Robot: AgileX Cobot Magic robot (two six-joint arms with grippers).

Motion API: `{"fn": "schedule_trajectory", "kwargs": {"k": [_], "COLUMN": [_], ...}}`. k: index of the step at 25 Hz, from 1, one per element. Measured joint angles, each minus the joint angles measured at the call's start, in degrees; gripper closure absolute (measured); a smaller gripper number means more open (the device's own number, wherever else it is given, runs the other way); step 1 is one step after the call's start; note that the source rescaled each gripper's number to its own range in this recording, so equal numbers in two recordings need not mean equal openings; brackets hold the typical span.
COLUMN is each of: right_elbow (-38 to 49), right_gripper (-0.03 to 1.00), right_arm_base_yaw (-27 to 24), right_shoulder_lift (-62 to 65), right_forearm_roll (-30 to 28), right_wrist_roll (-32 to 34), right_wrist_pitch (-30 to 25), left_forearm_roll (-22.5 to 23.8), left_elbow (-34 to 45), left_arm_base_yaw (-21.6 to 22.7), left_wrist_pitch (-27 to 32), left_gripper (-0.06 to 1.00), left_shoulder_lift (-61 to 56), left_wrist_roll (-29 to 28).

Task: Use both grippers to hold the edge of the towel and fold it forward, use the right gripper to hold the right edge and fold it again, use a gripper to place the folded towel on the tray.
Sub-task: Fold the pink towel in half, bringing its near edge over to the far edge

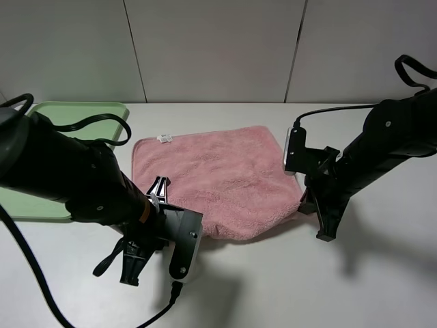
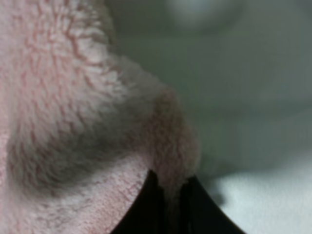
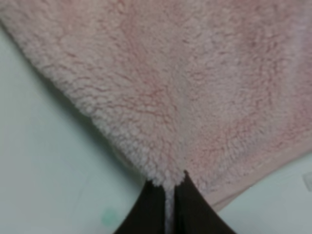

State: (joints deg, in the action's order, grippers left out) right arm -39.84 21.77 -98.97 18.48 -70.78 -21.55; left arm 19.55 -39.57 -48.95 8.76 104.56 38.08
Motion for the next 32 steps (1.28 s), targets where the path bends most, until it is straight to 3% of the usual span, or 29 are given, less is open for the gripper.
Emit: {"fn": "schedule_trajectory", "kwargs": {"k": [9, 21, 32], "right_elbow": [0.1, 0.1, 0.1], "right_gripper": [0.97, 0.97, 0.97], "right_arm_base_yaw": [0.0, 0.0, 0.0], "right_shoulder_lift": [4.6, 11.4, 21.0], "right_forearm_roll": [-0.2, -0.4, -6.2], "right_wrist_roll": [2.0, 4.6, 13.6], "right_wrist_pitch": [-2.2, -7.7, -14.3], "left_forearm_roll": [0.0, 0.0, -2.6], "left_elbow": [0.1, 0.1, 0.1], "left_arm_base_yaw": [0.0, 0.0, -0.5], "left_wrist_pitch": [2.6, 10.8, 15.4], "left_gripper": [0.94, 0.94, 0.94], "left_shoulder_lift": [-5.0, -14.9, -20.5], "left_wrist_roll": [-3.9, -9.7, -10.6]}}
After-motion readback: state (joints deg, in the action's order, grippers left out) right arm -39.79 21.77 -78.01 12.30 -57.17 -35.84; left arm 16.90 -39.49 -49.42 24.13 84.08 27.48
